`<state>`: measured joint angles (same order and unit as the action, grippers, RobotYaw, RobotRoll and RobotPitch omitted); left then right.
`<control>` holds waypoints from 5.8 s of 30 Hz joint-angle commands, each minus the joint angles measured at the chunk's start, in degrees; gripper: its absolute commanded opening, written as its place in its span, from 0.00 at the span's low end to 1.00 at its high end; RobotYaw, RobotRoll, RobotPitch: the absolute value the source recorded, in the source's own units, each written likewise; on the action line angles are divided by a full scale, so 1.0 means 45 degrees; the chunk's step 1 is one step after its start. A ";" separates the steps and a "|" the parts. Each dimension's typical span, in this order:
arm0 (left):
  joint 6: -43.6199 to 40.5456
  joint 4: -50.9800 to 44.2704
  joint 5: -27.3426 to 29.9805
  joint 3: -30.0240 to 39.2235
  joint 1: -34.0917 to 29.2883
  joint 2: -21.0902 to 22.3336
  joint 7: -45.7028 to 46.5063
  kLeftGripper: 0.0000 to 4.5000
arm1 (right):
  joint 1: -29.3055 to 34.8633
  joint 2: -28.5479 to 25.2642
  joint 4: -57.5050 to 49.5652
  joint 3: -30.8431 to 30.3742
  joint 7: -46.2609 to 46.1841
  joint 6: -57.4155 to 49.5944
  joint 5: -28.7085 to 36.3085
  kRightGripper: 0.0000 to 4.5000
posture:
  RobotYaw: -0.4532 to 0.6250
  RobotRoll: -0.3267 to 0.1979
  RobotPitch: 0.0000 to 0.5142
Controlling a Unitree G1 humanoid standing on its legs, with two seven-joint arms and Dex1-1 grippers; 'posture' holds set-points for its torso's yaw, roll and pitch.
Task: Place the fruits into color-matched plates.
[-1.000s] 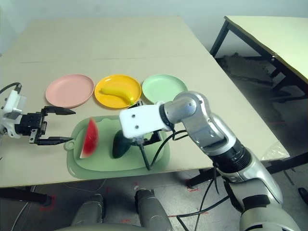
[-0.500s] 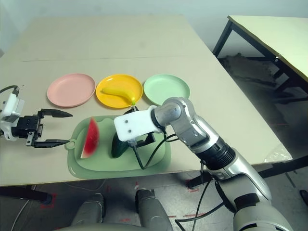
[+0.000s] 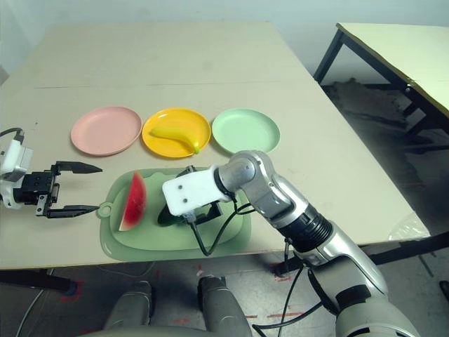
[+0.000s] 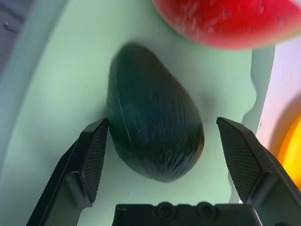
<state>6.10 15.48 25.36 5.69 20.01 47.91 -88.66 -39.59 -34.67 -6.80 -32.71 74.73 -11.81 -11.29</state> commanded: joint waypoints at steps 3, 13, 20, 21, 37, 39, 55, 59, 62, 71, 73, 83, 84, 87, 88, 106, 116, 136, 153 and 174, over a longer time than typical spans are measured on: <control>0.0281 0.0001 -0.0158 -0.0001 0.0010 0.0059 -0.0019 1.00 | 0.0209 -0.0086 0.0045 -0.0185 0.0041 -0.0305 -0.0317 0.99 | 0.43 0.62 0.29; 0.0592 0.0431 -0.0254 -0.0013 0.0269 0.0016 0.0039 1.00 | 0.0337 -0.0300 -0.0196 -0.0057 0.0291 -0.0682 -0.0256 0.28 | 0.43 0.62 0.27; 0.0618 0.0420 -0.0305 -0.0080 0.0345 -0.0099 0.0087 1.00 | 0.0299 -0.0530 -0.0080 0.0034 0.0309 -0.0625 -0.0253 0.01 | 0.43 0.62 0.27; 0.0609 0.0411 -0.0304 -0.0076 0.0340 -0.0101 0.0086 1.00 | 0.0222 -0.0654 0.0002 0.0084 0.0355 -0.0578 -0.0280 0.01 | 0.43 0.62 0.27; 0.0546 0.0434 -0.0317 -0.0103 0.0430 -0.0067 0.0002 1.00 | -0.0232 -0.2652 -0.3054 0.2352 0.1763 -0.4255 0.2366 0.99 | 0.41 0.62 0.28; 0.0551 0.0491 -0.0387 -0.0171 0.0530 -0.0129 0.0062 1.00 | -0.0203 -0.2262 -0.3696 0.2094 0.1234 -0.5282 0.2312 0.99 | 0.41 0.62 0.28; 0.0670 0.0948 -0.0573 -0.0193 0.0855 -0.0186 0.0173 1.00 | -0.1295 -0.0035 -0.4630 -0.1053 -0.1304 -0.9090 0.1696 0.99 | 0.41 0.62 0.28; 0.0661 0.0801 -0.0538 -0.0097 0.0558 -0.0144 0.0190 1.00 | -0.1286 0.0139 -0.4493 -0.1355 -0.1573 -0.9221 0.1777 0.99 | 0.42 0.62 0.28; 0.0648 0.0761 -0.0562 -0.0039 0.0471 -0.0101 0.0207 1.00 | -0.1271 0.0210 -0.4439 -0.1519 -0.1679 -0.9286 0.1874 0.99 | 0.42 0.62 0.28; 0.0700 0.0728 -0.0594 -0.0019 0.0406 0.0031 0.0165 1.00 | -0.1234 0.0493 -0.4094 -0.2062 -0.2206 -0.9213 0.1925 0.99 | 0.42 0.62 0.29; 0.0710 0.0719 -0.0608 -0.0041 0.0413 0.0036 0.0168 1.00 | -0.1234 0.0512 -0.4026 -0.2131 -0.2272 -0.9259 0.1963 0.99 | 0.42 0.62 0.28; 0.0797 0.0717 -0.0648 -0.0076 0.0452 0.0078 0.0128 1.00 | -0.1287 0.0516 -0.3885 -0.2533 -0.2615 -0.9237 0.1912 0.99 | 0.43 0.62 0.28; 0.0803 0.0727 -0.0652 -0.0079 0.0473 0.0077 0.0131 1.00 | -0.1300 0.0500 -0.3888 -0.2548 -0.2623 -0.9236 0.1918 0.97 | 0.43 0.62 0.28; 0.0823 0.0731 -0.0647 -0.0070 0.0475 0.0083 0.0127 1.00 | -0.1328 0.0468 -0.3853 -0.2566 -0.2643 -0.9242 0.1937 0.82 | 0.43 0.62 0.28; 0.0828 0.0727 -0.0639 -0.0065 0.0458 0.0088 0.0123 1.00 | -0.1329 0.0468 -0.3846 -0.2569 -0.2652 -0.9248 0.1938 0.75 | 0.43 0.62 0.28; -0.1970 -0.0947 0.0676 0.0252 0.0725 -0.0536 0.1727 1.00 | -0.1835 0.0144 -0.2737 -0.2243 -0.2703 -0.7999 0.1528 0.67 | 0.41 0.62 0.25; -0.1655 -0.0818 -0.0446 -0.0167 0.1204 -0.0871 0.3217 1.00 | -0.5458 -0.0482 0.6414 -0.0992 -0.3458 -0.2425 -0.0447 0.67 | 0.43 0.62 0.22; -0.0876 -0.1383 -0.1260 -0.0761 0.1327 -0.1955 0.4253 1.00 | -0.7467 0.0573 1.7071 0.0783 -0.6633 0.3508 -0.2426 0.91 | 0.44 0.62 0.21; 0.5249 0.1381 -0.2263 -0.2055 0.4177 0.0431 -0.0414 1.00 | -0.1221 -0.0617 0.2528 0.5676 -0.0645 -0.5464 0.5219 0.99 | 0.45 0.62 0.24; 1.2724 0.4425 -0.2757 -1.0606 0.8570 0.0996 -0.0852 1.00 | 0.9044 0.4181 -0.0113 0.6298 -0.4432 0.4394 0.5956 0.99 | 0.45 0.62 0.30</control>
<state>61.22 33.58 14.23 -41.12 57.81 52.88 -91.88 1.10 -16.18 -9.77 -4.74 55.56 3.15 17.11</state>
